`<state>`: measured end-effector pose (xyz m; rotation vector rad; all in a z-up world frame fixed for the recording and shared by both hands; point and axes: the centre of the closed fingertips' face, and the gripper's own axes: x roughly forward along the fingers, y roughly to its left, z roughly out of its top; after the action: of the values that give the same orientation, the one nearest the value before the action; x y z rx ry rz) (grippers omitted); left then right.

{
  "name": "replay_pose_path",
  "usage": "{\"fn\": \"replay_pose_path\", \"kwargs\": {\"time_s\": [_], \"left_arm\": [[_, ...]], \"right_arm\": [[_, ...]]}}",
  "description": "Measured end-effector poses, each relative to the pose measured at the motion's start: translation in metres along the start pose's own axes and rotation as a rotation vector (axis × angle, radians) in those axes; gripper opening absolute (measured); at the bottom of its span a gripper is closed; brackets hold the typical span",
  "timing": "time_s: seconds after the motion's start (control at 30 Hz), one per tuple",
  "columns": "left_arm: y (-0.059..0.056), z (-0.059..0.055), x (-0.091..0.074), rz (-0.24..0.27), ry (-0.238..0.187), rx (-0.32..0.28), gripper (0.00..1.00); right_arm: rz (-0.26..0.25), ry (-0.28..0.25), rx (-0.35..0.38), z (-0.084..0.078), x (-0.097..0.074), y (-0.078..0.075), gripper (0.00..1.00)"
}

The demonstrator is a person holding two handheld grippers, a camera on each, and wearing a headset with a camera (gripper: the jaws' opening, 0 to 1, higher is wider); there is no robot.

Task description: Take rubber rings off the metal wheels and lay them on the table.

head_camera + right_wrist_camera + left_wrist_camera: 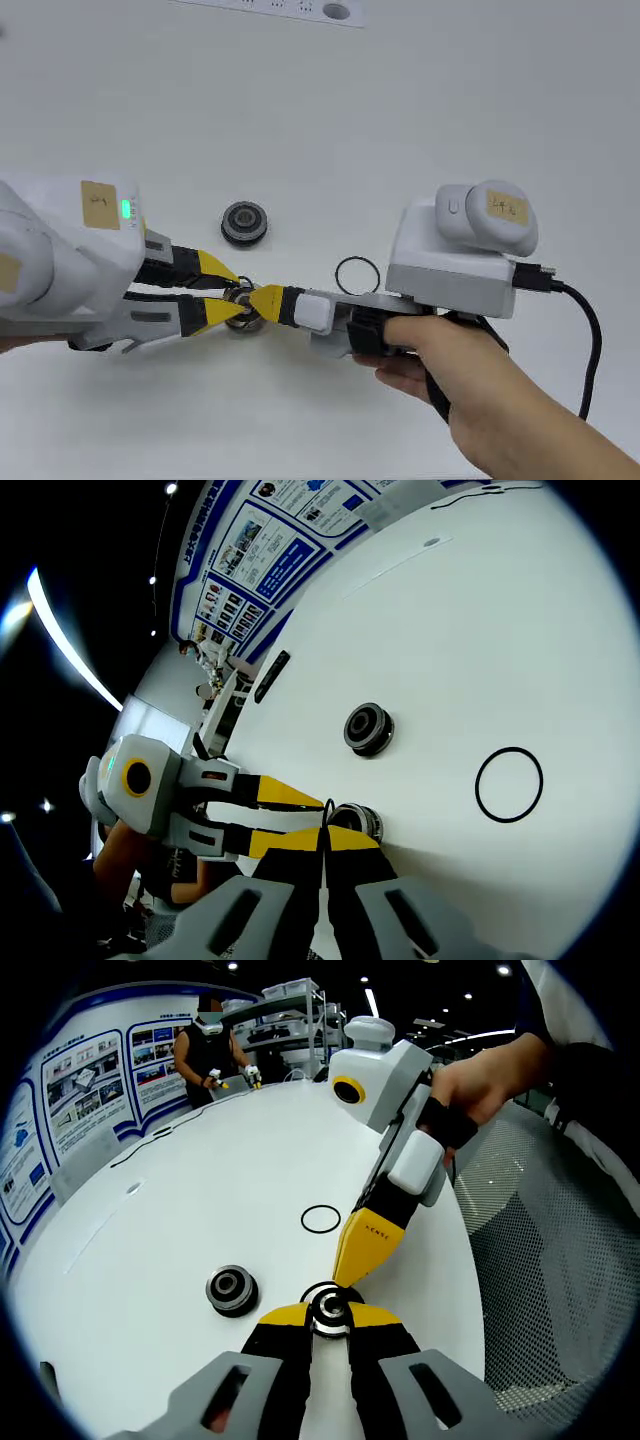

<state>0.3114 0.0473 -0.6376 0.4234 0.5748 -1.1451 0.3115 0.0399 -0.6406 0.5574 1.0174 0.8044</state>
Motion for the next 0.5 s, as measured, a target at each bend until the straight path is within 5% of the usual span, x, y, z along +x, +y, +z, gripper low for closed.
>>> {"fn": "replay_pose_path", "kwargs": {"time_s": [0.5], "left_arm": [[0.009, 0.006, -0.015, 0.039, -0.038, -0.049, 0.19]], "right_arm": [[-0.012, -0.079, 0.041, 0.022, -0.019, -0.007, 0.02]]}}
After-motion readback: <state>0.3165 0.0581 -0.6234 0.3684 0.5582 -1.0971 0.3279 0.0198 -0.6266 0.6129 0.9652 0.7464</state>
